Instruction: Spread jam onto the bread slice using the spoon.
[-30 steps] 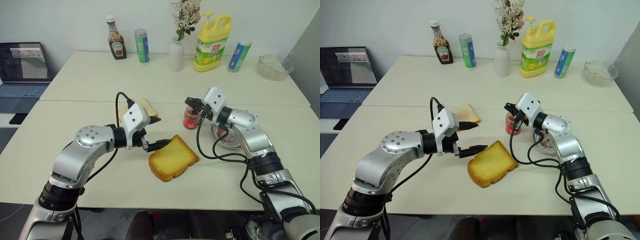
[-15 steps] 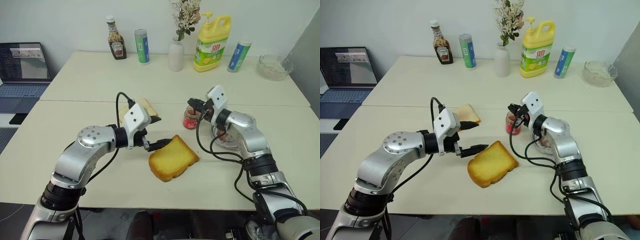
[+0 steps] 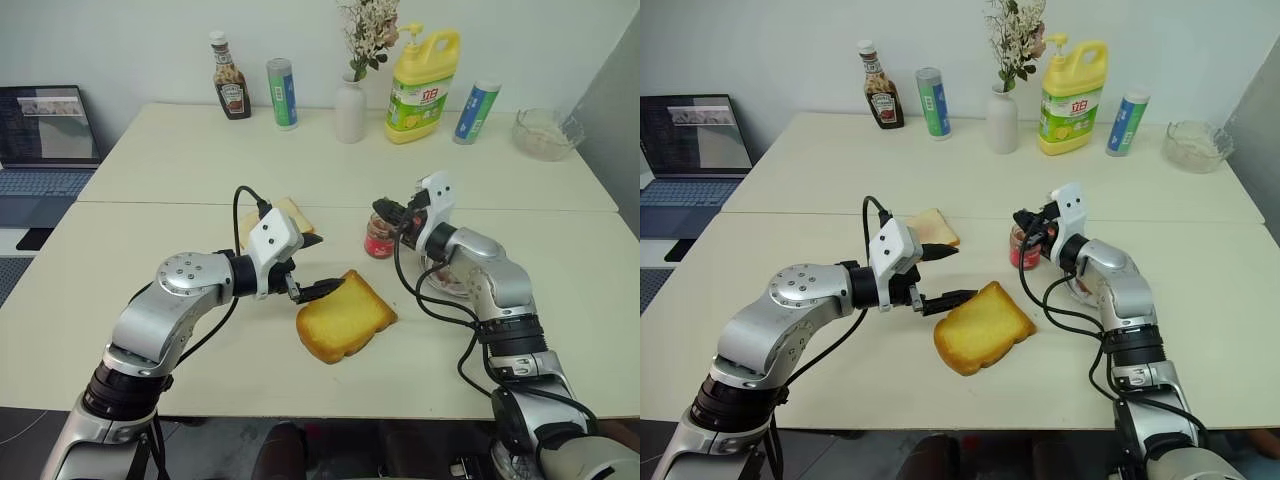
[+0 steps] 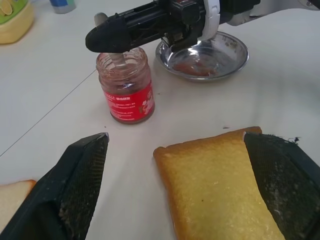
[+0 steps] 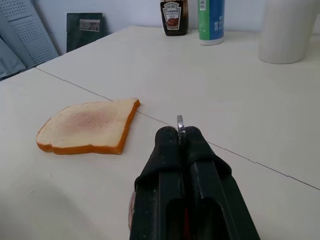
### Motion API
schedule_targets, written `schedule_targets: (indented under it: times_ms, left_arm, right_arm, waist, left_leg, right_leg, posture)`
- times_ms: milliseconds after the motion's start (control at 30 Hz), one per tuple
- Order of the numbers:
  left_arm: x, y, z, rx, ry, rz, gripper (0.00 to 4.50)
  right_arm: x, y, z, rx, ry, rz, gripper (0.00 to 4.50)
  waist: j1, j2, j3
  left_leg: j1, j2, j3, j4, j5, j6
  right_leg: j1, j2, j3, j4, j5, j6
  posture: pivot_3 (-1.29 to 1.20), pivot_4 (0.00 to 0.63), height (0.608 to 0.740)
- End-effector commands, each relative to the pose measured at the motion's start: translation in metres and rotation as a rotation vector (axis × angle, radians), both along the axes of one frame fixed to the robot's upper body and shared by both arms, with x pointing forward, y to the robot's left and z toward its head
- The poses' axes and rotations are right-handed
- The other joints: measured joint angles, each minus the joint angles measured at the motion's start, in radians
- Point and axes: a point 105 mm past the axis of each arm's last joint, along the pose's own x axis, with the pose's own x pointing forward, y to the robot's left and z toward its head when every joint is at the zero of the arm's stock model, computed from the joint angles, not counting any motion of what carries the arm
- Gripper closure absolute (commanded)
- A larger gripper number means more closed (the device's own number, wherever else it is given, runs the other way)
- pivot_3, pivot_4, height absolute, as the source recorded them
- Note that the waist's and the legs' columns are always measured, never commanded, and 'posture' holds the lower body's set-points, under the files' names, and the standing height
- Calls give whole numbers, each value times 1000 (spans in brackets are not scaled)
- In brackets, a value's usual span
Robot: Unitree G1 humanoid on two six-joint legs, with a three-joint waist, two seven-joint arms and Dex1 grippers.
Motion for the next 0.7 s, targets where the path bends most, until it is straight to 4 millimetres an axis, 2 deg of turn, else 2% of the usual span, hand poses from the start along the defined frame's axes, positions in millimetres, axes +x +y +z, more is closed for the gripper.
schedule_targets:
  times_ms: [33, 333, 700]
  left_arm:
    - [1, -3, 9, -3, -44, -6, 0]
    - [2, -4, 9, -13, -38, -4, 0]
    - [2, -4, 7, -8, -39, -5, 0]
  right_arm:
    - [1, -6, 7, 43, -4, -34, 4483]
    - [8, -14, 9, 191, 105, -88, 4483]
    - [9, -18, 25, 351, 155, -97, 4483]
  waist:
    - [0, 0, 0]
    - [0, 0, 0]
    - [-1, 0, 0]
  left_leg:
    - [0, 0, 0, 0, 0, 0]
    - [0, 0, 0, 0, 0, 0]
    - [0, 0, 0, 0, 0, 0]
  right_leg:
    - [0, 0, 0, 0, 0, 0]
    - [0, 0, 0, 0, 0, 0]
    - [0, 0, 0, 0, 0, 0]
  posture:
    - [0, 150, 740]
    - [0, 150, 740]
    - [0, 150, 740]
